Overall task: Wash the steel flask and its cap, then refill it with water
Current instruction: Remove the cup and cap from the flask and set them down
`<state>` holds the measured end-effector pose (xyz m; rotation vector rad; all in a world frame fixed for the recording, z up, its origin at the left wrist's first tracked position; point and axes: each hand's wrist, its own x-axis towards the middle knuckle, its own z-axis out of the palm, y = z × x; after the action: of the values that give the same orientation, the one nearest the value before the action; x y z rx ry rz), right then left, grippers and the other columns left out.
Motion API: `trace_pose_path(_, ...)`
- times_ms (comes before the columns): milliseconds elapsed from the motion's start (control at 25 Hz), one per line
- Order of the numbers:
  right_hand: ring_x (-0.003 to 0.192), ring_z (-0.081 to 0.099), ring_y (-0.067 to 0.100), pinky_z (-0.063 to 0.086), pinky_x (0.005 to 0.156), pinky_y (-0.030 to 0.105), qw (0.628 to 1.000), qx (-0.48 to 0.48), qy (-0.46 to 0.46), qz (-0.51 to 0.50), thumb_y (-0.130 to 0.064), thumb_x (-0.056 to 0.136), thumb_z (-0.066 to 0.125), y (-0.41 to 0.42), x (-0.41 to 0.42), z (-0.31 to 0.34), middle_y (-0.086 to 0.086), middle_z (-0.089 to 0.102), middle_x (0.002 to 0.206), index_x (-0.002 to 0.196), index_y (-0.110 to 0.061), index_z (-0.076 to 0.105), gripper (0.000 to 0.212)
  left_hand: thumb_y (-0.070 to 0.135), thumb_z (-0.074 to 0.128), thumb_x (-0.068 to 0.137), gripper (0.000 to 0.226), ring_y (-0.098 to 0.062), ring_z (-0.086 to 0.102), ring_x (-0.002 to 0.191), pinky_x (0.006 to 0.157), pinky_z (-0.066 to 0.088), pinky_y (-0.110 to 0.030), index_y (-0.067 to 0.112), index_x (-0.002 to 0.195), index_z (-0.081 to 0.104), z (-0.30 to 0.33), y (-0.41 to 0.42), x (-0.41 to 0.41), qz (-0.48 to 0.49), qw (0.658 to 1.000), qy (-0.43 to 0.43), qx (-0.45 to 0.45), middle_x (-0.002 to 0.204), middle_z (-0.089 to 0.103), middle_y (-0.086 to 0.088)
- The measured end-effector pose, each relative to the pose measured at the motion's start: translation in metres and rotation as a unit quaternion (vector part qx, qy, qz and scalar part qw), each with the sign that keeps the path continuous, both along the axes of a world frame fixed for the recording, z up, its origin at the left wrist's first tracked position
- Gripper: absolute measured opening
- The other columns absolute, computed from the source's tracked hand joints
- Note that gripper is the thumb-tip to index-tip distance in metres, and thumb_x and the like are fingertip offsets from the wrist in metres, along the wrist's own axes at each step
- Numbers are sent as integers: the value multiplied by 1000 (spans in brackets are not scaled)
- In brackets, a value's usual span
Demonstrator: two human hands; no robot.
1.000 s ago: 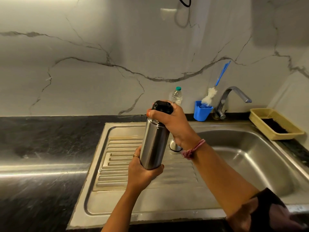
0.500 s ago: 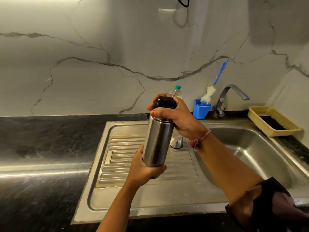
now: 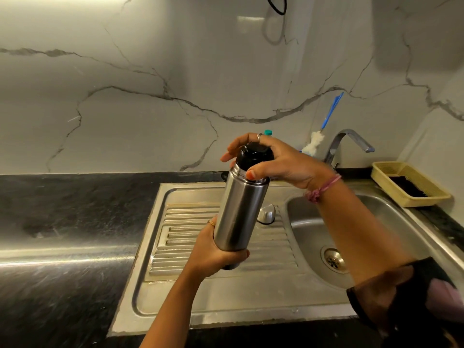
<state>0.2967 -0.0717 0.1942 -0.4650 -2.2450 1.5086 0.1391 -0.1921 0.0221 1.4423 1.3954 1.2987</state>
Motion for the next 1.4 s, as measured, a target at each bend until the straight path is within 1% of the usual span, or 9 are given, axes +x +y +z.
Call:
trace_pose_path(240,85,59,7,50,70,22,902,317,-269,-117,-72,68,51,-8,5,36,-8,61,94,111,-23,54,65,48,85,49,84,-13,65,87,62,59,-26,32,124,49,-4,2,-8,95,994,42,28,104,62,10)
trace_pose_path(640,114,51,1,49,90,19,936,262,-228,60,-15,74,78,8,23,47,-18,53,126,126,-35,52,61,52,82,52,80,-6,62,93,72,61,-31,42,123,47,-7,-4,-15,76,993,81,44,106,61,16)
trace_pose_path(760,111,54,4,52,82,17,931,242,-271,34,-36,72,77,3,22,51,-18,49,131,136,-38,41,74,52,81,50,78,-4,61,92,73,60,-30,44,120,47,-8,-4,-14,82,992,82,45,105,61,17)
trace_pose_path(880,79,66,8,52,62,18,894,281,-345,-50,-64,66,57,-1,15,52,-2,62,115,127,-22,52,75,53,81,50,79,-2,61,91,72,61,-31,46,120,46,-8,-5,-14,84,991,91,42,105,61,18)
trace_pose_path(960,71,65,5,49,60,16,891,298,-340,-52,-62,67,59,-2,12,52,-3,63,108,122,-21,55,68,53,81,49,78,0,60,92,73,61,-30,47,118,45,-9,-5,-14,83,992,88,38,106,60,19)
trace_pose_path(1040,91,62,7,52,68,18,906,299,-300,-7,-40,74,73,-3,15,54,-11,56,119,125,-32,52,56,54,81,49,79,-1,60,92,72,61,-32,47,119,45,-10,-5,-14,82,992,85,35,108,59,18)
trace_pose_path(1160,111,52,6,53,80,20,914,275,-295,45,-17,73,79,-2,21,57,-19,44,134,131,-43,44,72,54,82,49,79,-6,63,90,69,62,-37,46,120,46,-13,-5,-16,85,993,78,29,107,60,17)
trace_pose_path(1240,104,59,10,54,78,22,920,229,-318,13,-34,71,77,-2,18,52,-15,40,138,139,-42,34,81,54,82,49,80,-6,63,89,68,62,-38,47,120,46,-14,-5,-16,86,993,78,27,106,61,17)
trace_pose_path(1400,79,68,12,58,69,27,903,263,-336,-50,-58,68,62,-1,12,47,1,61,117,125,-22,52,67,53,82,49,81,-1,61,90,69,62,-37,47,120,46,-14,-6,-14,87,992,83,23,106,60,18)
